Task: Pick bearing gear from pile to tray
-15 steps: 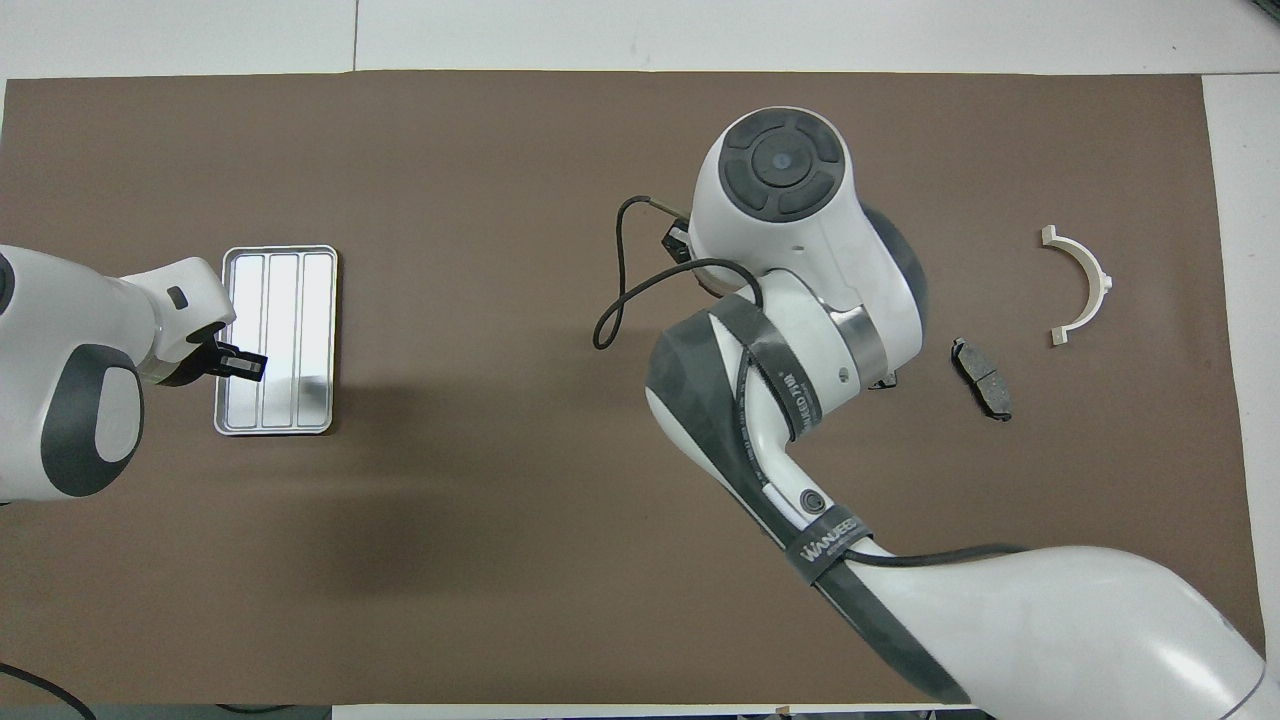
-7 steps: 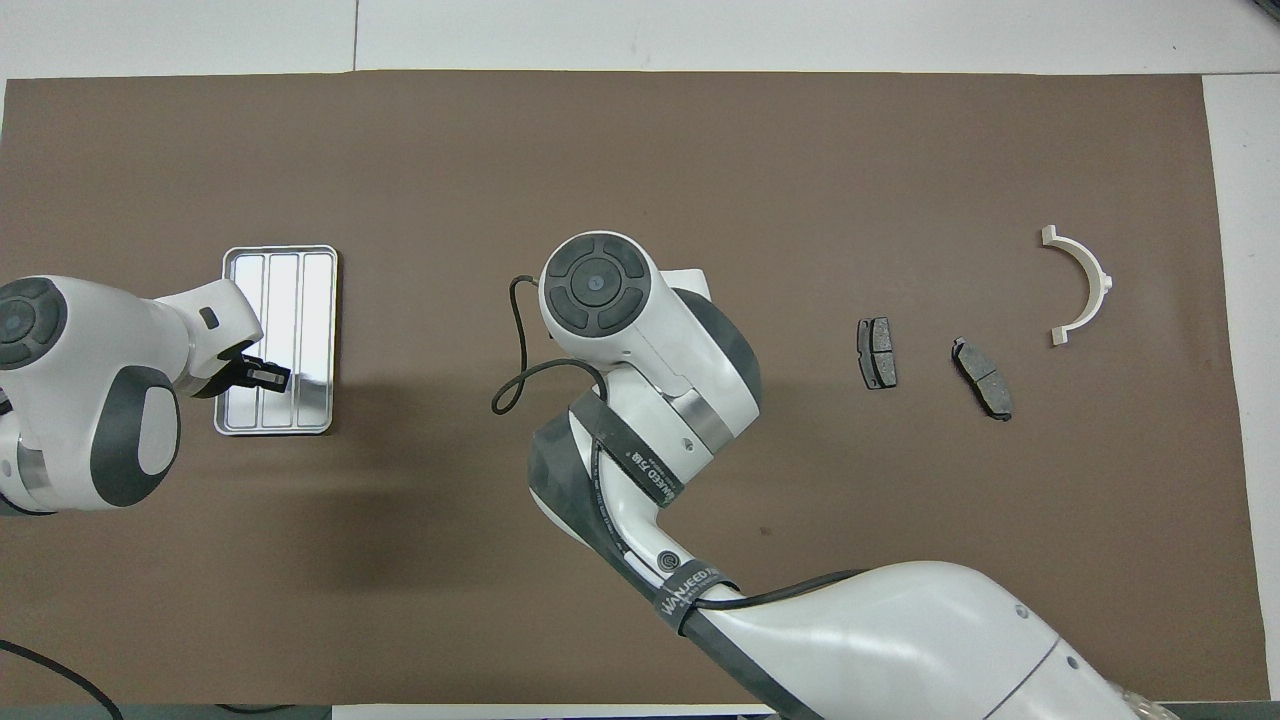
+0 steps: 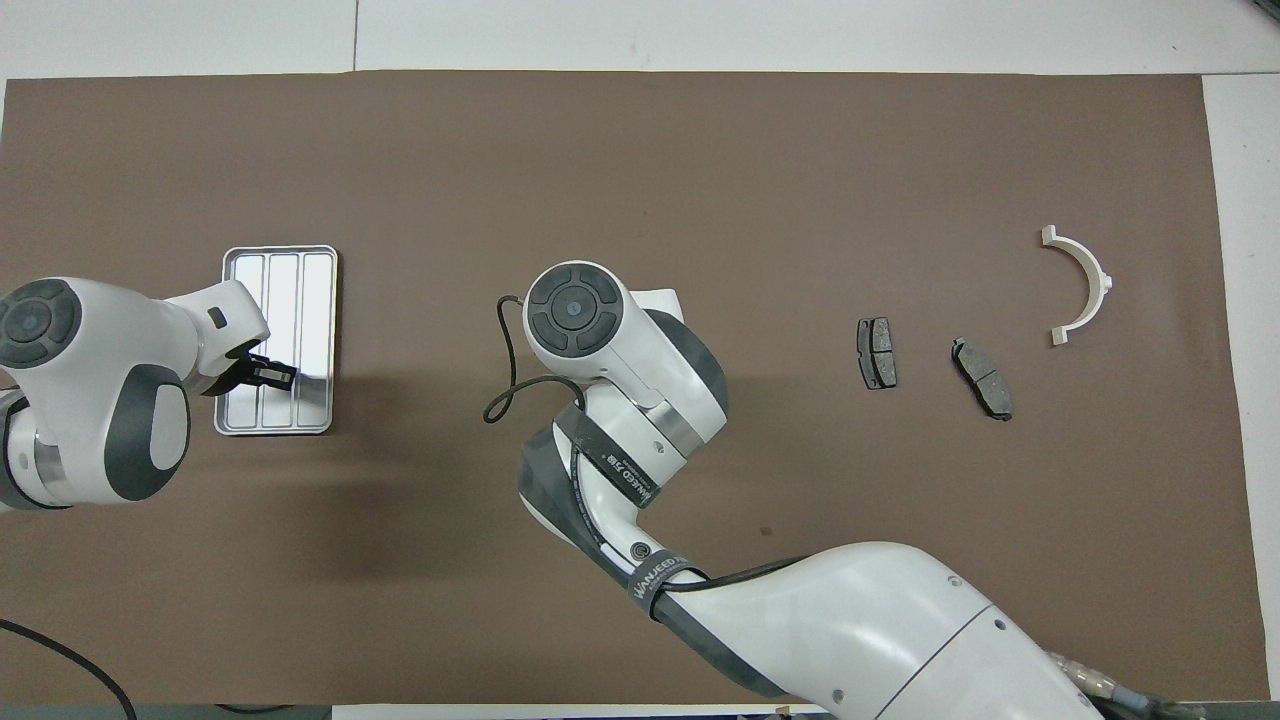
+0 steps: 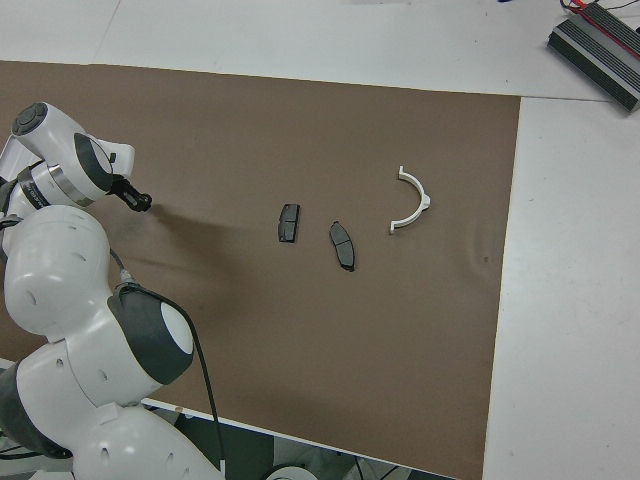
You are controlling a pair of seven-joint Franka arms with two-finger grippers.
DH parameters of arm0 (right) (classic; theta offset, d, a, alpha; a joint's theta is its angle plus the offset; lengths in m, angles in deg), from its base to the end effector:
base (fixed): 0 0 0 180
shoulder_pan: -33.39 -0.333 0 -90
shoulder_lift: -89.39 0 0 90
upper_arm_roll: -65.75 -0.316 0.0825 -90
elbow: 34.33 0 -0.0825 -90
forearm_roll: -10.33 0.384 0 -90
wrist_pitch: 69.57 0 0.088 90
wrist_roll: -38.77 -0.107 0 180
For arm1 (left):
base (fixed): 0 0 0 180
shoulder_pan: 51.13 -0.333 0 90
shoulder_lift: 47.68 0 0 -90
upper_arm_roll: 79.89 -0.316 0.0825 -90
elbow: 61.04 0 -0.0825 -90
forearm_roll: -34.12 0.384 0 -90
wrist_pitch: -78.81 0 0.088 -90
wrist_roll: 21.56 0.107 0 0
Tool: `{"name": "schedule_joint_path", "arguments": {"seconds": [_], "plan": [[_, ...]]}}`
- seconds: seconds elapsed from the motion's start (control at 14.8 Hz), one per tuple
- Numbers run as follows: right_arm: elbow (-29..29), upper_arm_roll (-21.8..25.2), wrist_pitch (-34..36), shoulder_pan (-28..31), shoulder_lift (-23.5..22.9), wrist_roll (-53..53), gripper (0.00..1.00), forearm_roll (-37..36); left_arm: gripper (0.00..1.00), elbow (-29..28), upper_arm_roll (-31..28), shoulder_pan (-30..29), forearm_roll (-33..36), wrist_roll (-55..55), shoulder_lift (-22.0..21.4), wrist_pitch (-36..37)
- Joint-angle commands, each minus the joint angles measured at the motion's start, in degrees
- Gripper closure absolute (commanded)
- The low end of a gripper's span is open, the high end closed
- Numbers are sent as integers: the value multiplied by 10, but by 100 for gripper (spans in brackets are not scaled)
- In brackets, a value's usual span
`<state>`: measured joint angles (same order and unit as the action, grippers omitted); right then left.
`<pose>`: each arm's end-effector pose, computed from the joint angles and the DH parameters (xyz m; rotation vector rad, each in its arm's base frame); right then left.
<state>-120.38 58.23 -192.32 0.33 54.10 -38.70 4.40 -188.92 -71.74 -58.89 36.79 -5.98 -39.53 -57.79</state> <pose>0.5531 0.4477 0.3120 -2.9756 0.9436 -0.0413 0.5415 -0.0029 0.3097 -3.0903 0.4842 -0.0156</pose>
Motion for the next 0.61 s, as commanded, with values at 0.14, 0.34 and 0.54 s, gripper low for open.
{"name": "schedule_joint_path", "arguments": {"seconds": [0.14, 0.34, 0.54], "plan": [[-37, 2, -43, -5, 2, -22, 100, -4, 100, -8, -1, -3, 0, 5, 5, -17], [-46, 3, -59, -3, 2, -22, 100, -4, 100, -8, -1, -2, 0, 5, 6, -20], [-63, 3, -80, -3, 5, -24, 100, -4, 100, -8, -1, 3, 0, 3, 14, -25]]}}
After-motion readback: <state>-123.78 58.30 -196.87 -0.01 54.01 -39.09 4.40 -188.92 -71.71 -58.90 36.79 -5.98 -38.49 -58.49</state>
